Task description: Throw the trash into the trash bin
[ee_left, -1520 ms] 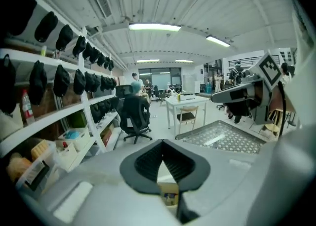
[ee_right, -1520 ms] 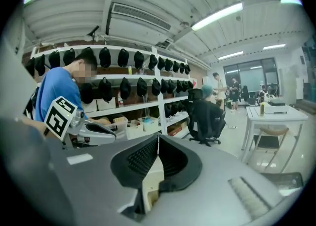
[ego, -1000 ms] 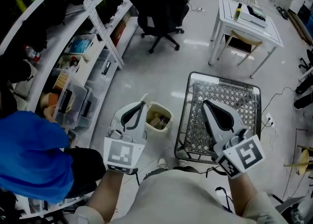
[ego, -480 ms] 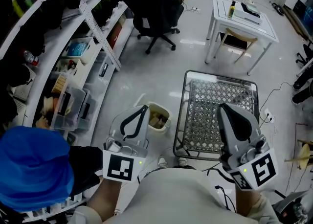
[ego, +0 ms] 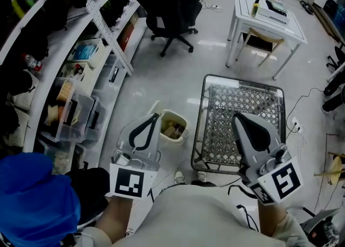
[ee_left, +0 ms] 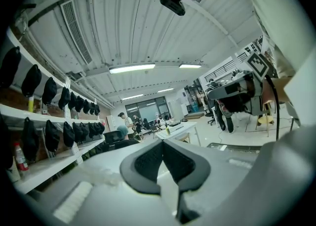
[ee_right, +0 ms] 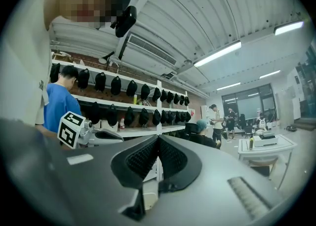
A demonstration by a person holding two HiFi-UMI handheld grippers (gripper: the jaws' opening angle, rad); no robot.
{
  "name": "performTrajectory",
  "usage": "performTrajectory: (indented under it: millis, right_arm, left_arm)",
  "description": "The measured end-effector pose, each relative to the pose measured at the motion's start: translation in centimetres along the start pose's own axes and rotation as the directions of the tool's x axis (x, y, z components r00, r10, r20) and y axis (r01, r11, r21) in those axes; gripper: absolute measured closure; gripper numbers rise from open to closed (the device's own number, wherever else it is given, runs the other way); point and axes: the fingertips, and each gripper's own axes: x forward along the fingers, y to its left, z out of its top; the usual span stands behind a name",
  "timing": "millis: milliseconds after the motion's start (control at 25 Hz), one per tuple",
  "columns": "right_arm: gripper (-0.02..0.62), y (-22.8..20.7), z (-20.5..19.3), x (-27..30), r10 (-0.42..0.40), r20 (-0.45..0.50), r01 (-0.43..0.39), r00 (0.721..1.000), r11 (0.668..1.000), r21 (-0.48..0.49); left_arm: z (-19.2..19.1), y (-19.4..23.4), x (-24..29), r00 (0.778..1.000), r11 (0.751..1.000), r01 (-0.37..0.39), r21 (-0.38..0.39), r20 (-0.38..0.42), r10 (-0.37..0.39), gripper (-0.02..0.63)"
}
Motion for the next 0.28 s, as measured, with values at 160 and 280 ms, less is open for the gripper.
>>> performTrajectory:
  millis: [160,280]
  right_arm:
    - [0.592,-0.19,-0.04,-0.04,0.004,-0.009,-0.005,1.0,1.0,-0.005]
    - [0.592,-0.63,-0.26,-0.32,-0.011,-0.018,0.011,1.0,1.0,-0.019]
  left_arm:
    - [0.33,-0.06,-0.09,1.0,1.0,0.003,-0.013,-0.008,-0.003,0.603]
    - [0.63,-0.43,0.26,1.0,1.0,0.016,-0.017,-0.004,-0.016,0.603]
